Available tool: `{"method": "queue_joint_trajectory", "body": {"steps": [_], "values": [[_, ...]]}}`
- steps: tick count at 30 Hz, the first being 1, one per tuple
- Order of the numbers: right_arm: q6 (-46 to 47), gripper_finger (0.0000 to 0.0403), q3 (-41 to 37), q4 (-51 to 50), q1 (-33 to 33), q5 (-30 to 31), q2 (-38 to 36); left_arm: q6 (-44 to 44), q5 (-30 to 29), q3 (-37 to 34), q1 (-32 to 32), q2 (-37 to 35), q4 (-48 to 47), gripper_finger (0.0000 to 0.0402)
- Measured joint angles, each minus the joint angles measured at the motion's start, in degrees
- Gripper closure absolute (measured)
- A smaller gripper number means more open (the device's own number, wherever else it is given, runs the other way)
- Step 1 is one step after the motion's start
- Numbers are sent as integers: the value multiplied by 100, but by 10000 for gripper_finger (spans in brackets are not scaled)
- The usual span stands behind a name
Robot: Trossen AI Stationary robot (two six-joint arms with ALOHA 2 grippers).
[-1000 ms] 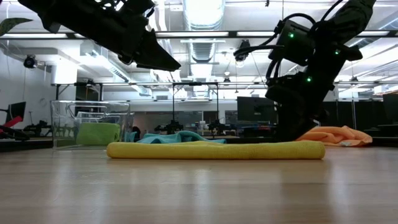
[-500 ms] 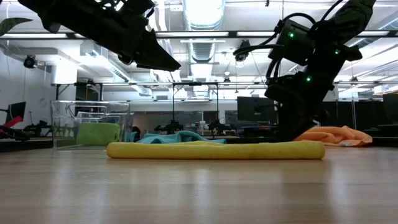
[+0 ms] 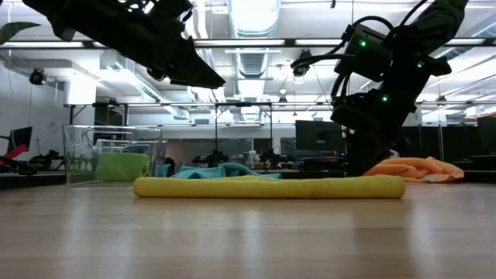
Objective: Roll microfiber towels into tight, uniform cylinder then place into a basket
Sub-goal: Fold the yellow microfiber towel
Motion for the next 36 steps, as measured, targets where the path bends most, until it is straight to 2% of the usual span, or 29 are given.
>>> {"method": "queue_joint_trajectory", "body": {"steps": [5, 14, 18, 21, 29, 36], "values": [[-18, 381, 0, 4, 0, 150, 0, 2, 0, 0, 0, 0, -2, 179], [-111, 278, 0, 2, 0, 240, 0, 2, -2, 0, 1, 0, -4, 179], [-95, 249, 0, -17, 0, 238, 0, 0, -2, 0, 0, 0, -4, 179], [-17, 249, -7, -90, 0, 238, 0, 0, -2, 0, 1, 0, -4, 179], [-5, 282, -22, -4, 0, 212, 0, 0, 0, -1, 0, 0, -4, 179], [-37, 283, -32, 7, 0, 214, 63, 0, -2, -2, 0, 0, -4, 179]]}}
